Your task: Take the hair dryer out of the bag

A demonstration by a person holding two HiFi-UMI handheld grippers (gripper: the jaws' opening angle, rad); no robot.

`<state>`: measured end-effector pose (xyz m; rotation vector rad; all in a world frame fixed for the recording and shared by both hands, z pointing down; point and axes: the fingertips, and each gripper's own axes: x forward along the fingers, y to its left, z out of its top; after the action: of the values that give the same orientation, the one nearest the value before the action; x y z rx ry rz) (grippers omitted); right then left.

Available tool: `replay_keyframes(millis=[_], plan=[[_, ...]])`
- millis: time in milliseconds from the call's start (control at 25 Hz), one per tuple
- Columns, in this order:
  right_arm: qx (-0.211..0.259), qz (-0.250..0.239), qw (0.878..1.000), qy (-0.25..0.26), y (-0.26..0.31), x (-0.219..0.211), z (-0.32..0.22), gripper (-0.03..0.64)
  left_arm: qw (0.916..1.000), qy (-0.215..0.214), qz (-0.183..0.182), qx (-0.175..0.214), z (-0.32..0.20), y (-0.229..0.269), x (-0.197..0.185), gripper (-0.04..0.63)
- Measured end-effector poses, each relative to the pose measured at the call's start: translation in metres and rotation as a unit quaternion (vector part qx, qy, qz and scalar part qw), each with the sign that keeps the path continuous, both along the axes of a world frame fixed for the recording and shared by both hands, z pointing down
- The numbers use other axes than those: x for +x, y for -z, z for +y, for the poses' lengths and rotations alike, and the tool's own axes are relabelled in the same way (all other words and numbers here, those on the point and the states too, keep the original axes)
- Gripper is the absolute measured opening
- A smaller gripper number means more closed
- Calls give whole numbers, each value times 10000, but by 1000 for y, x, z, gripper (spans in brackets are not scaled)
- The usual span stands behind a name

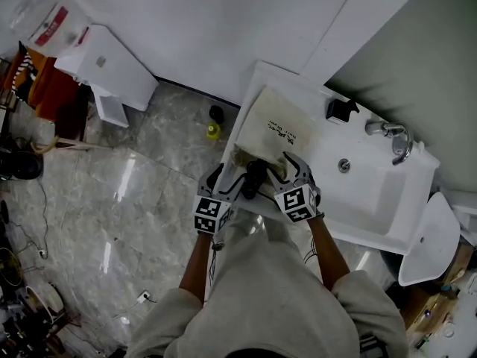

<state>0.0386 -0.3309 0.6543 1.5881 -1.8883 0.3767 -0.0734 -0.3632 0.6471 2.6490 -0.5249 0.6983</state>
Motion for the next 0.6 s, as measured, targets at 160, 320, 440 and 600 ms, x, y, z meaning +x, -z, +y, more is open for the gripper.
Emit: replay_keyframes(millis=[160,320,440,600], plan=[[-135,121,9998,80,-12,7,-6,236,9994,-330,-45,-42,6,-7,20,265],[-198,193,9995,153,-21,16,-8,185,9982,-576,-142,-90,15,-14,39,265],[-186,232,9992,277,-19,20,-10,144,9968,-733,-286,-112,22,-21,52,265],[-137,328,9982,488,-10,16,-12,75,9957,-784,-492,-86,27,-35,62,266]])
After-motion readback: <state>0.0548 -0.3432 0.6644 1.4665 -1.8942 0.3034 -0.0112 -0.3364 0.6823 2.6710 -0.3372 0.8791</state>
